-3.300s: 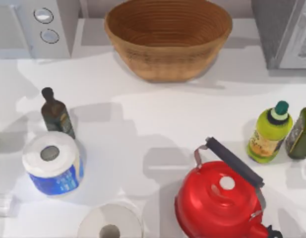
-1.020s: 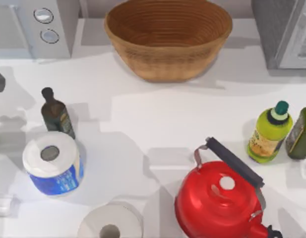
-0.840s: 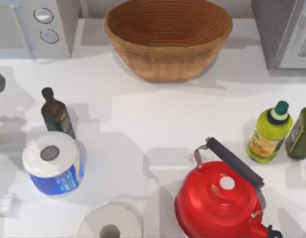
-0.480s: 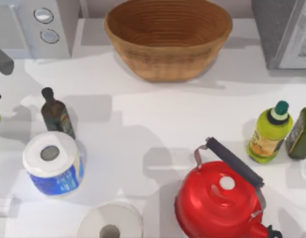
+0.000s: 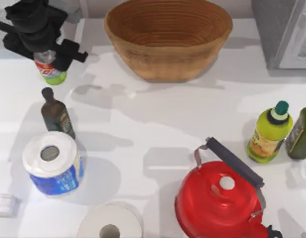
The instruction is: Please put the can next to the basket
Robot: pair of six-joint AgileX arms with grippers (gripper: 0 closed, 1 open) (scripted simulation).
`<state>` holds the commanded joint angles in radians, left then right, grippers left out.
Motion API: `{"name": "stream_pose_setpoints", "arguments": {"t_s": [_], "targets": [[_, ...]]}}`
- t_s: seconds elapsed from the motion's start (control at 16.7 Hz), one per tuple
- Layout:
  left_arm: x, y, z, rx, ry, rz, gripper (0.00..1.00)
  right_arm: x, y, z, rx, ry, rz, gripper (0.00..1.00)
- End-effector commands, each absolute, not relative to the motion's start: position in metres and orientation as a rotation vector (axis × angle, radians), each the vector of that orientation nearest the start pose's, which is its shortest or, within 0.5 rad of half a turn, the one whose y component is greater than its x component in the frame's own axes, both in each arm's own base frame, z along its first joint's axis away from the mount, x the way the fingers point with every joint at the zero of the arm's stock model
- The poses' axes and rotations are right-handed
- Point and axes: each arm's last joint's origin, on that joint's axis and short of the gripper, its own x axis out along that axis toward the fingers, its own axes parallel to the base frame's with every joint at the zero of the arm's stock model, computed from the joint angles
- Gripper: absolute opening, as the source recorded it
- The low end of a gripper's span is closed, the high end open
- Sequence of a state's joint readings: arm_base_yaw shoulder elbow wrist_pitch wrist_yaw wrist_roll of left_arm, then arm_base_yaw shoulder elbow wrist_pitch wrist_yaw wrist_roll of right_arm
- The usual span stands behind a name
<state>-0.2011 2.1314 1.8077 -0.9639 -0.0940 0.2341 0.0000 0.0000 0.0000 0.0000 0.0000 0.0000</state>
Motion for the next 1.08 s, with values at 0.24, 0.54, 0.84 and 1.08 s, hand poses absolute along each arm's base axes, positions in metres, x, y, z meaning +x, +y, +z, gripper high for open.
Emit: {"name": "stream_pose_setpoints", "arguments": {"t_s": [0.24, 0.54, 0.84, 1.08], "targets": [[0.417, -0.166, 0.202, 0.167, 1.345, -0.147, 0.0, 0.106, -0.001, 0.16, 0.0, 0.0, 0.0, 1.0], [0.374, -0.237, 0.188, 0.031, 1.508, -0.051, 0.0, 0.106, -0.001, 0.16, 0.0, 0.0, 0.0, 1.0], [0.358, -0.254, 0.18, 0.016, 1.573, -0.016, 0.0, 0.106, -0.001, 0.16, 0.0, 0.0, 0.0, 1.0], [0.359, -0.253, 0.181, 0.013, 1.568, -0.016, 0.0, 0.106, -0.001, 0.16, 0.0, 0.0, 0.0, 1.0]]}}
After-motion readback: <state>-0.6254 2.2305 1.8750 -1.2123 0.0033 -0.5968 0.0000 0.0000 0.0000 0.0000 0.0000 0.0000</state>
